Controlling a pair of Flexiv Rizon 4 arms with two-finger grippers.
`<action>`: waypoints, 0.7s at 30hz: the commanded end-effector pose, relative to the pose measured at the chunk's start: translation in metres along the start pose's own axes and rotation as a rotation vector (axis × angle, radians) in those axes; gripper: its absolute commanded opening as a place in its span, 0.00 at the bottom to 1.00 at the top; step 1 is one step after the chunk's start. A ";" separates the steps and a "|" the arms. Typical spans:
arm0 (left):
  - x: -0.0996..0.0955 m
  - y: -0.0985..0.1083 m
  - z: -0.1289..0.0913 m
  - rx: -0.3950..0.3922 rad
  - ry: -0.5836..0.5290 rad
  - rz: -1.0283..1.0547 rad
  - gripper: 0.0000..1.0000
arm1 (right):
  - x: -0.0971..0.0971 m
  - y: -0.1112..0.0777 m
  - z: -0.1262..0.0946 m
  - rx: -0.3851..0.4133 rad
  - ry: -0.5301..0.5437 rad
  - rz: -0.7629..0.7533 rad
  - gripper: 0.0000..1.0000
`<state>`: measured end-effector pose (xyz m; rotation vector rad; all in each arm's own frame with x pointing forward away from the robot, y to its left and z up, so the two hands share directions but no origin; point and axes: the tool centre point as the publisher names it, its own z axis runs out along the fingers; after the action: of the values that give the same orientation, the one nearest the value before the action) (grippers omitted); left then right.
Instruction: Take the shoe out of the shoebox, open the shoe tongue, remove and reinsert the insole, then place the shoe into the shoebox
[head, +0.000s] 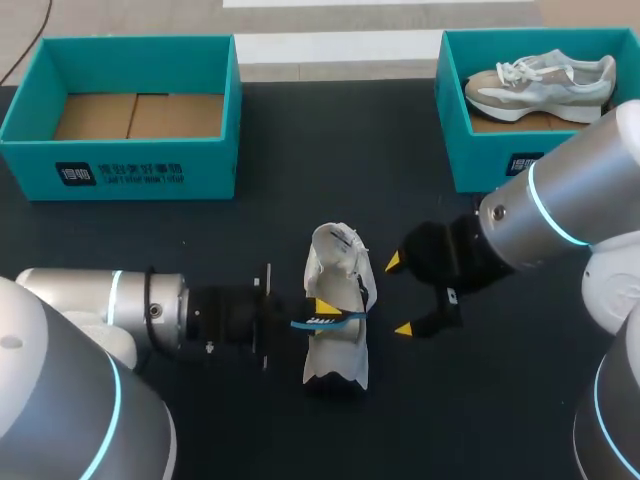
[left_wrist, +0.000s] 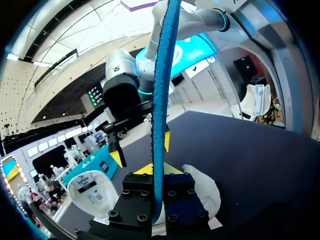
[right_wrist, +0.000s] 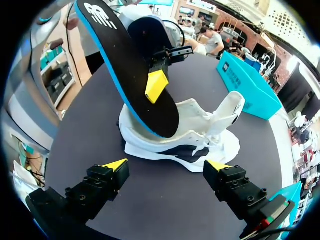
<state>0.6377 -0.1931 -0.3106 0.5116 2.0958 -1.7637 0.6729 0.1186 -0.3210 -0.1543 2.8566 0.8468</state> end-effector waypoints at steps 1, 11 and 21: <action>-0.008 0.012 0.016 -0.006 0.014 -0.001 0.00 | 0.001 0.000 0.000 -0.002 -0.001 0.000 1.00; -0.009 0.038 0.021 -0.045 0.027 0.026 0.00 | 0.001 0.000 0.000 -0.002 -0.001 0.000 1.00; -0.008 0.038 0.017 -0.049 0.025 0.018 0.41 | 0.001 0.000 0.000 -0.002 -0.001 0.000 1.00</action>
<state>0.6664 -0.2050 -0.3448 0.5476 2.1463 -1.7018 0.6727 0.1185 -0.3213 -0.1545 2.8561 0.8477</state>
